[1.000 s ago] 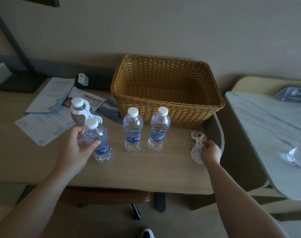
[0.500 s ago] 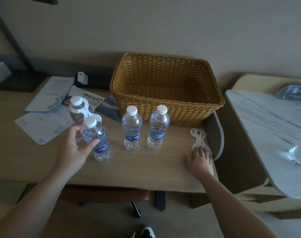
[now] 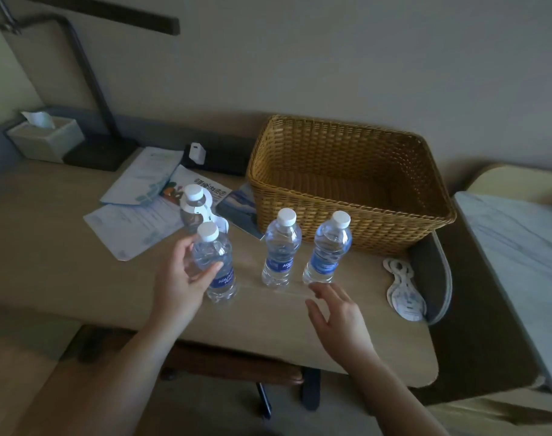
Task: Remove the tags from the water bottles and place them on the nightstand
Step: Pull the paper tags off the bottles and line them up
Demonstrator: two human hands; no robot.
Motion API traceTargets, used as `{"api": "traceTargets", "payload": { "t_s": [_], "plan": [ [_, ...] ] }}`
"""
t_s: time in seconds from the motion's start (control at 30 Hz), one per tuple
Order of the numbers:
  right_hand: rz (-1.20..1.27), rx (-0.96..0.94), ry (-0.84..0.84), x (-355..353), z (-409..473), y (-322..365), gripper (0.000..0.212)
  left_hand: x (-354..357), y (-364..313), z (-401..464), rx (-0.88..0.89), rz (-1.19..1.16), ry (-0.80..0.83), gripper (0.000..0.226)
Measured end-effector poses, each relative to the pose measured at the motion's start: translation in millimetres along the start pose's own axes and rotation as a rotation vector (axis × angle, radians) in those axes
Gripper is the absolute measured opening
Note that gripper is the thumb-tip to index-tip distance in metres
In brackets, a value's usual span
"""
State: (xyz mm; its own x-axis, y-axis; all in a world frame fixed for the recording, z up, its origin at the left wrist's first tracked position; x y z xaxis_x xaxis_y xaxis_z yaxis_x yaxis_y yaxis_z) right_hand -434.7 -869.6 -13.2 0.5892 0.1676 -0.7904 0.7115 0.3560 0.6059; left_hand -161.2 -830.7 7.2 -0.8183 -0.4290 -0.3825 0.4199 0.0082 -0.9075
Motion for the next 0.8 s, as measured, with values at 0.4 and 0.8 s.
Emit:
{"api": "traceTargets", "payload": {
  "t_s": [0.4,0.8],
  "plan": [
    [0.130,-0.202,0.118,57,113,120,0.062,-69,27,13,-0.055,0.163,-0.174,0.051],
    [0.186,-0.022,0.198,89,167,117,0.023,-91,32,29,-0.123,0.167,-0.183,0.051]
  ]
}}
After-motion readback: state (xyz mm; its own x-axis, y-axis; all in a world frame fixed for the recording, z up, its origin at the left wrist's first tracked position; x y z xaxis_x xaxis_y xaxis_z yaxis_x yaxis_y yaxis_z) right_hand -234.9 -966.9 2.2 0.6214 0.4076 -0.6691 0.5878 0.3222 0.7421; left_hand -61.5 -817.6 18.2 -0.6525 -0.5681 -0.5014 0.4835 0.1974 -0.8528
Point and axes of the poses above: each hand's wrist, its own z-axis towards the middle knuckle, its own x-axis out of the palm, y = z × x, the point moved 4 cm from there along z, towards the middle knuckle, and after that the axes turned 7 degrees about y, right-handed, at the moved point
